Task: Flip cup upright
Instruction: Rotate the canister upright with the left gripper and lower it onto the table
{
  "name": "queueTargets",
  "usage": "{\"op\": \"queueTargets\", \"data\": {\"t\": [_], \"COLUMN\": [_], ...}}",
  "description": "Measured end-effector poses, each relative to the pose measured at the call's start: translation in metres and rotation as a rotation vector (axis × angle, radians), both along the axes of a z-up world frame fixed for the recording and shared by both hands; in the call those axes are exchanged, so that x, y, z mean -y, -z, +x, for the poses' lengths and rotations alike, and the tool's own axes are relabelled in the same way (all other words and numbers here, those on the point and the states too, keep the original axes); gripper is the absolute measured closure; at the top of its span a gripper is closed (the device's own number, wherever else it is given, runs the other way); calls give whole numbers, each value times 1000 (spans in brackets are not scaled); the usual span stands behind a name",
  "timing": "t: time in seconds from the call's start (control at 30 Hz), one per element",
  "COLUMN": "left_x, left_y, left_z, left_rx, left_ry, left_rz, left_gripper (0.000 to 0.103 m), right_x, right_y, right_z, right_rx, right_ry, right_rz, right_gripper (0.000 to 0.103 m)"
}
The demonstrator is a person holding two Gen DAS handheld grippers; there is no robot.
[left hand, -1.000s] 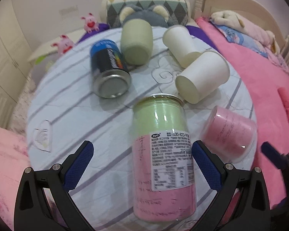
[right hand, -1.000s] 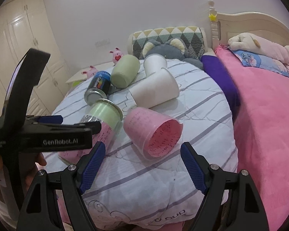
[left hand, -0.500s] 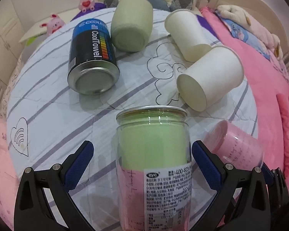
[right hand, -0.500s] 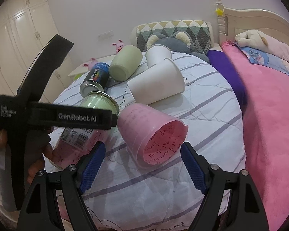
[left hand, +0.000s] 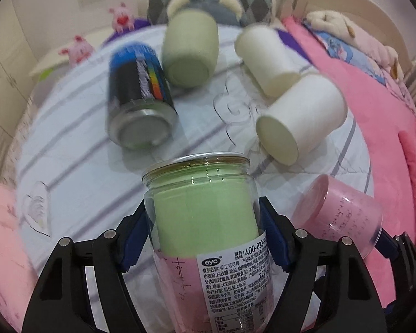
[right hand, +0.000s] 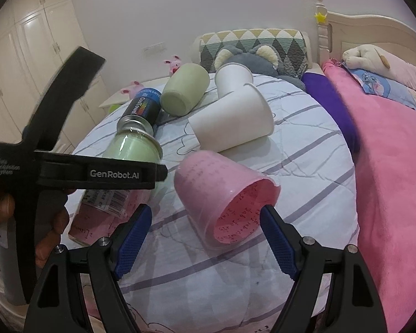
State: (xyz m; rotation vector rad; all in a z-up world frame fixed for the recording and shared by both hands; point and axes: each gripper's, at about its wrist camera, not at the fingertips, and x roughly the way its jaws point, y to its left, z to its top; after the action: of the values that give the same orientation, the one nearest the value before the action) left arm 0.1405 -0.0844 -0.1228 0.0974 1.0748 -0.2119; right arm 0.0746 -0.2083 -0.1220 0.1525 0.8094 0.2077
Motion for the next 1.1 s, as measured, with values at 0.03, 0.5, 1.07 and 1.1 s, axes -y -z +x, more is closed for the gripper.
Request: {"op": "queueTargets", "data": {"t": [0.03, 0.5, 1.07, 1.1], "left_x": [-1, -37, -29, -30], "left_y": [-3, -34, -35, -35], "left_z": [-2, -15, -43, -44], "left_rx": [25, 367, 402, 405], "left_ry": [-1, -34, 29, 25], "left_rz": [3, -27, 8, 13], "left_gripper": [28, 29, 12, 9], "right_x": [-2, -41, -55, -55], "right_y": [-1, -8, -13, -13], "right_z": [0, 0, -5, -6], "right_rx": [2, 37, 42, 44], "right_ry": [0, -42, -21, -21], "right_rz": [-2, -32, -74, -76], "right_gripper": [21, 21, 21, 21]}}
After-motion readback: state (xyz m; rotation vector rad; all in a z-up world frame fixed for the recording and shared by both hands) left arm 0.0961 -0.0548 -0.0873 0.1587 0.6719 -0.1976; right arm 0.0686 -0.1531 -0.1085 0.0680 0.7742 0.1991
